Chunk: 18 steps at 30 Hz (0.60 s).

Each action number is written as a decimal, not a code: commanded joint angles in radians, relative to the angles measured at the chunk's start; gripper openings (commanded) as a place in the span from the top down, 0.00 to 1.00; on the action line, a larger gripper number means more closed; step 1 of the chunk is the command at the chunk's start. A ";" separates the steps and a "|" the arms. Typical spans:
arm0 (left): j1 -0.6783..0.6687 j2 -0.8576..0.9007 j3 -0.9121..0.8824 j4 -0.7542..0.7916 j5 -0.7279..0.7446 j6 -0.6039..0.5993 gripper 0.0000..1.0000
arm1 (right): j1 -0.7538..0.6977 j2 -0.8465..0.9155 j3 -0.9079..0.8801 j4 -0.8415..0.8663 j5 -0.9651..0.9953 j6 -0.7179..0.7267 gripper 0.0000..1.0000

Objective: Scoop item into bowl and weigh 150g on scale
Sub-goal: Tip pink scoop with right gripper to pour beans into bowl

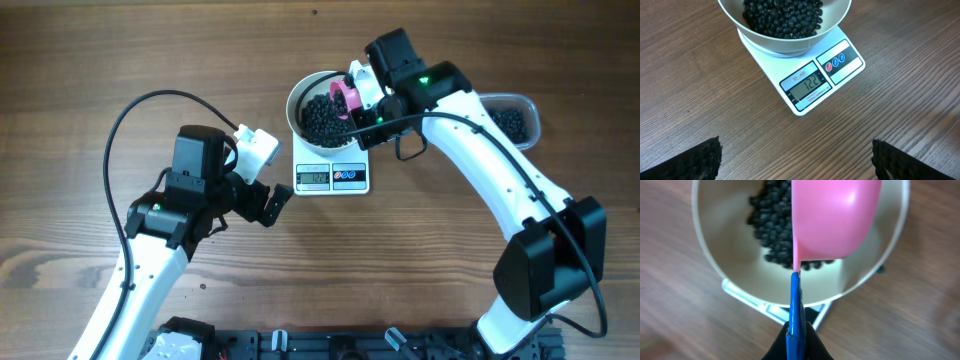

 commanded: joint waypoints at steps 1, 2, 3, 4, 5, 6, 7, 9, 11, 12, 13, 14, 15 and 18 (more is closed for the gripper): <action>-0.003 0.008 -0.010 0.002 0.016 0.002 0.00 | 0.018 -0.035 0.026 0.016 0.159 0.003 0.96; -0.003 0.008 -0.010 0.002 0.016 0.002 0.00 | 0.018 -0.035 0.026 0.020 0.158 -0.008 0.96; -0.003 0.008 -0.010 0.002 0.016 0.002 0.00 | 0.018 -0.035 0.026 0.027 0.163 -0.009 0.96; -0.003 0.008 -0.010 0.002 0.016 0.002 0.00 | 0.018 -0.035 0.026 0.033 0.174 -0.010 0.96; -0.003 0.008 -0.010 0.002 0.016 0.001 0.00 | 0.018 -0.035 0.026 0.039 0.177 -0.021 0.96; -0.003 0.008 -0.010 0.002 0.016 0.002 0.00 | 0.018 -0.035 0.026 0.048 0.177 -0.037 0.96; -0.003 0.008 -0.010 0.002 0.016 0.001 0.00 | 0.018 -0.035 0.026 0.052 0.176 -0.045 0.96; -0.003 0.008 -0.010 0.002 0.016 0.002 0.00 | 0.018 -0.035 0.026 0.059 0.177 -0.062 0.96; -0.003 0.008 -0.010 0.002 0.016 0.001 0.00 | 0.018 -0.035 0.026 0.061 0.175 -0.080 0.96; -0.003 0.008 -0.010 0.002 0.016 0.001 0.00 | 0.019 -0.035 0.026 0.062 0.176 -0.088 0.96; -0.003 0.008 -0.010 0.002 0.016 0.001 0.00 | 0.022 -0.035 0.026 0.063 0.176 -0.093 0.96; -0.003 0.008 -0.010 0.002 0.016 0.002 0.00 | 0.027 -0.035 0.026 0.065 0.176 -0.094 0.96; -0.003 0.008 -0.010 0.002 0.016 0.002 0.00 | 0.033 -0.035 0.026 0.066 0.177 -0.094 0.96; -0.003 0.008 -0.010 0.002 0.016 0.001 0.00 | 0.059 -0.035 0.026 0.066 0.243 -0.094 0.96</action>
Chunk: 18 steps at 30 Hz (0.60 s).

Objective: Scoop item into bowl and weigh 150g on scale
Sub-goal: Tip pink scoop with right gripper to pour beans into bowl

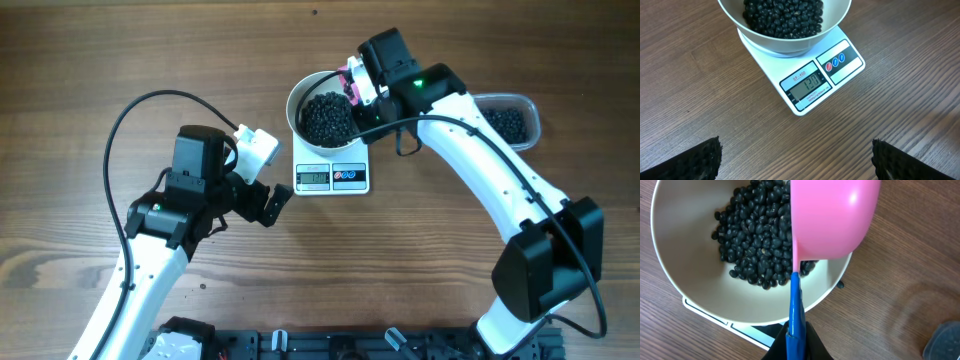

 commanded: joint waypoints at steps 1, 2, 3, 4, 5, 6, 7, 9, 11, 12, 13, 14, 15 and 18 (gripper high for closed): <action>-0.003 0.008 -0.010 0.002 0.016 0.001 0.00 | 0.041 -0.035 0.026 0.009 0.111 -0.024 0.96; -0.003 0.008 -0.010 0.002 0.016 0.002 0.00 | 0.046 -0.035 0.026 0.010 0.135 -0.024 0.96; -0.003 0.008 -0.010 0.002 0.016 0.001 0.00 | 0.048 -0.035 0.026 0.011 0.147 -0.024 0.96; -0.003 0.008 -0.010 0.002 0.016 0.002 0.00 | 0.048 -0.035 0.026 0.012 0.146 -0.026 0.96; -0.003 0.008 -0.010 0.002 0.016 0.001 0.00 | 0.048 -0.035 0.026 0.014 0.144 -0.023 0.96; -0.003 0.008 -0.010 0.002 0.016 0.001 0.00 | 0.047 -0.035 0.026 0.014 0.142 -0.023 0.96; -0.003 0.008 -0.010 0.002 0.016 0.001 0.00 | 0.046 -0.035 0.026 0.017 0.142 -0.019 0.96; -0.003 0.008 -0.010 0.002 0.016 0.002 0.00 | 0.042 -0.035 0.026 0.028 0.134 -0.013 0.96; -0.003 0.008 -0.010 0.002 0.016 0.002 0.00 | 0.035 -0.035 0.026 0.035 0.111 -0.012 0.96; -0.003 0.008 -0.010 0.002 0.016 0.002 0.00 | 0.030 -0.036 0.027 0.038 0.095 -0.008 0.96; -0.003 0.008 -0.010 0.002 0.016 0.001 0.00 | 0.023 -0.038 0.027 0.040 0.079 -0.003 0.96; -0.003 0.008 -0.010 0.002 0.016 0.001 0.00 | 0.011 -0.040 0.027 0.042 0.060 0.008 0.95; -0.003 0.008 -0.010 0.002 0.016 0.001 0.00 | 0.000 -0.043 0.027 0.043 0.042 0.014 0.96; -0.003 0.008 -0.010 0.002 0.016 0.001 0.00 | -0.039 -0.056 0.031 0.051 -0.046 0.014 0.96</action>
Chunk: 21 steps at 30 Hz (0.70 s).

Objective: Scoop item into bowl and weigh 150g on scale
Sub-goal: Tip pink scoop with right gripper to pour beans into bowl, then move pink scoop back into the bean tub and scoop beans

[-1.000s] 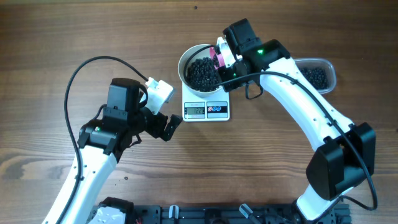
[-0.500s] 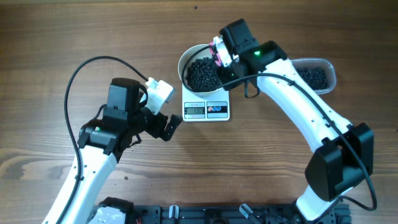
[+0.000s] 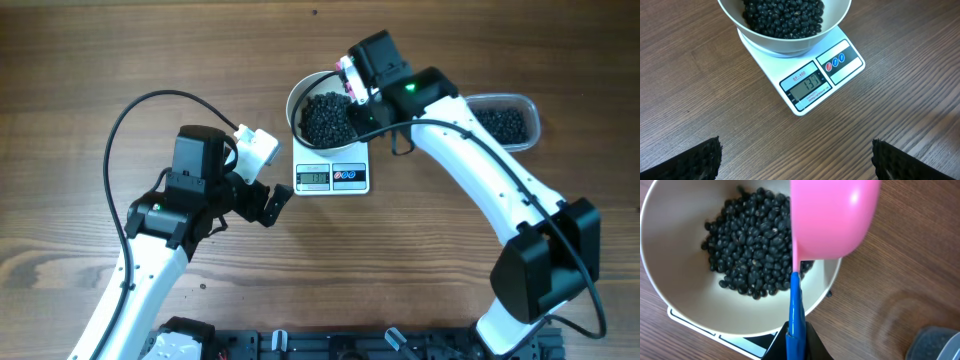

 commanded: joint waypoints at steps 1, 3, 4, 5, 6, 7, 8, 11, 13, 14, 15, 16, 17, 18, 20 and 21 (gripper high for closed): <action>-0.003 0.008 -0.010 0.002 0.016 0.002 0.00 | -0.063 -0.061 0.035 0.013 -0.150 0.023 0.96; -0.003 0.008 -0.010 0.002 0.016 0.001 0.00 | -0.089 -0.069 0.046 0.012 -0.215 0.022 0.96; -0.003 0.008 -0.010 0.002 0.016 0.002 0.00 | -0.110 -0.076 0.052 0.013 -0.260 0.022 0.96; -0.003 0.008 -0.010 0.002 0.016 0.001 0.00 | -0.130 -0.084 0.057 0.013 -0.300 0.023 0.96; -0.003 0.008 -0.010 0.002 0.016 0.001 0.00 | -0.145 -0.089 0.061 0.013 -0.331 0.023 0.96; -0.003 0.008 -0.010 0.002 0.016 0.002 0.00 | -0.161 -0.096 0.063 0.013 -0.362 0.023 0.96; -0.003 0.008 -0.010 0.002 0.016 0.002 0.00 | -0.176 -0.103 0.063 0.013 -0.388 0.023 0.96; -0.003 0.008 -0.010 0.002 0.016 0.002 0.00 | -0.222 -0.125 0.064 0.010 -0.443 0.045 0.96; -0.003 0.008 -0.010 0.002 0.016 0.002 0.00 | -0.265 -0.144 0.064 0.005 -0.459 0.058 0.96; -0.003 0.008 -0.010 0.002 0.016 0.002 0.00 | -0.279 -0.150 0.064 0.001 -0.459 0.064 0.96; -0.003 0.008 -0.010 0.002 0.016 0.002 0.00 | -0.298 -0.158 0.064 -0.004 -0.458 0.071 0.96; -0.003 0.008 -0.010 0.002 0.016 0.002 0.00 | -0.317 -0.164 0.064 -0.011 -0.459 0.071 0.96; -0.003 0.008 -0.010 0.002 0.016 0.002 0.00 | -0.336 -0.172 0.064 -0.022 -0.459 0.071 0.96; -0.003 0.008 -0.010 0.002 0.016 0.002 0.00 | -0.353 -0.177 0.064 -0.032 -0.458 0.071 0.96; -0.003 0.008 -0.010 0.002 0.016 0.002 0.00 | -0.389 -0.184 0.064 -0.057 -0.459 0.071 0.96; -0.003 0.008 -0.010 0.002 0.016 0.002 0.00 | -0.401 -0.186 0.064 -0.068 -0.459 0.071 0.96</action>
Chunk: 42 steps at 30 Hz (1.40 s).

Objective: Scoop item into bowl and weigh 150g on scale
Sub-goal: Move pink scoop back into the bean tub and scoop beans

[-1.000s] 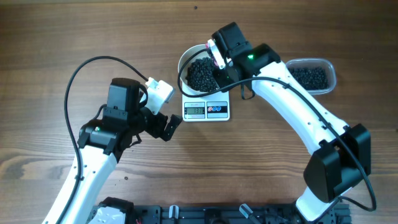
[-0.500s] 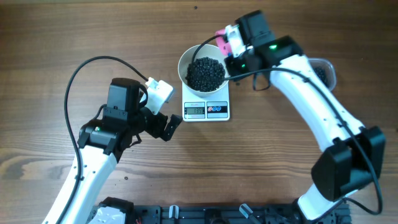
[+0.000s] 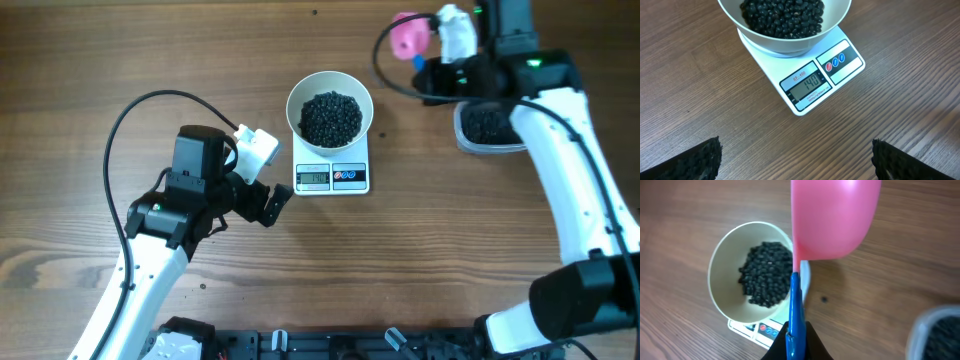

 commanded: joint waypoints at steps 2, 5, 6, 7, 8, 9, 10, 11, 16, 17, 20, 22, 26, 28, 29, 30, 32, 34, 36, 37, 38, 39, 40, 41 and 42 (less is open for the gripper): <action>-0.003 0.008 -0.010 0.002 0.016 0.001 0.00 | -0.079 -0.036 0.032 -0.051 -0.034 0.018 0.96; -0.003 0.008 -0.010 0.002 0.016 0.001 0.00 | -0.117 -0.035 0.032 -0.084 -0.034 0.018 0.96; -0.003 0.008 -0.010 0.002 0.016 0.002 0.00 | -0.134 -0.035 0.032 -0.099 -0.034 0.018 0.96; -0.003 0.008 -0.010 0.002 0.016 0.002 0.00 | -0.147 -0.035 0.032 -0.112 -0.034 0.017 0.96; -0.003 0.008 -0.010 0.002 0.016 0.002 0.00 | -0.161 -0.035 0.032 -0.125 -0.034 0.012 0.96; -0.003 0.008 -0.010 0.002 0.016 0.002 0.00 | -0.175 -0.035 0.032 -0.139 -0.033 0.009 0.96; -0.003 0.008 -0.010 0.002 0.016 0.002 0.00 | -0.185 -0.035 0.032 -0.149 -0.033 0.005 0.96; -0.003 0.008 -0.010 0.002 0.016 0.002 0.00 | -0.198 -0.035 0.032 -0.163 -0.033 -0.003 0.96; -0.003 0.008 -0.010 0.002 0.016 0.001 0.00 | -0.258 -0.034 0.031 -0.230 0.047 -0.009 0.96; -0.003 0.008 -0.010 0.002 0.016 0.002 0.00 | -0.266 -0.034 0.031 -0.240 0.067 -0.011 0.96; -0.003 0.008 -0.010 0.002 0.016 0.001 0.00 | -0.278 -0.034 0.017 -0.252 0.095 -0.035 0.96; -0.003 0.008 -0.010 0.002 0.016 0.001 0.00 | -0.281 -0.029 0.002 -0.256 0.119 -0.035 0.96; -0.003 0.008 -0.010 0.002 0.016 0.002 0.00 | -0.281 -0.005 -0.017 -0.264 0.141 -0.060 0.96; -0.003 0.008 -0.010 0.002 0.016 0.001 0.00 | -0.281 0.008 -0.020 -0.262 0.148 -0.061 0.96; -0.003 0.008 -0.010 0.002 0.016 0.002 0.00 | -0.281 0.015 -0.021 -0.262 0.158 -0.064 0.96; -0.003 0.008 -0.010 0.002 0.016 0.002 0.00 | -0.281 0.022 -0.021 -0.262 0.177 -0.064 0.96; -0.003 0.008 -0.010 0.002 0.016 0.001 0.00 | -0.281 0.033 -0.021 -0.262 0.204 -0.072 0.96; -0.003 0.008 -0.010 0.002 0.016 0.002 0.00 | -0.281 0.040 -0.022 -0.264 0.204 -0.085 0.96; -0.003 0.008 -0.010 0.002 0.016 0.002 0.00 | -0.281 0.051 -0.026 -0.270 0.210 -0.087 0.96; -0.003 0.008 -0.010 0.002 0.016 0.001 0.00 | -0.281 0.057 -0.031 -0.274 0.220 -0.087 0.96; -0.003 0.008 -0.010 0.002 0.016 0.002 0.00 | -0.281 0.060 -0.039 -0.274 0.230 -0.086 0.96; -0.003 0.008 -0.010 0.002 0.016 0.001 0.00 | -0.281 0.065 -0.049 -0.274 0.240 -0.086 0.96; -0.003 0.008 -0.010 0.002 0.016 0.001 0.00 | -0.281 0.071 -0.061 -0.273 0.248 -0.086 0.96; -0.003 0.008 -0.010 0.002 0.016 0.001 0.00 | -0.281 0.077 -0.070 -0.273 0.250 -0.087 0.96; -0.003 0.008 -0.010 0.002 0.016 0.002 0.00 | -0.281 0.087 -0.079 -0.273 0.254 -0.087 0.96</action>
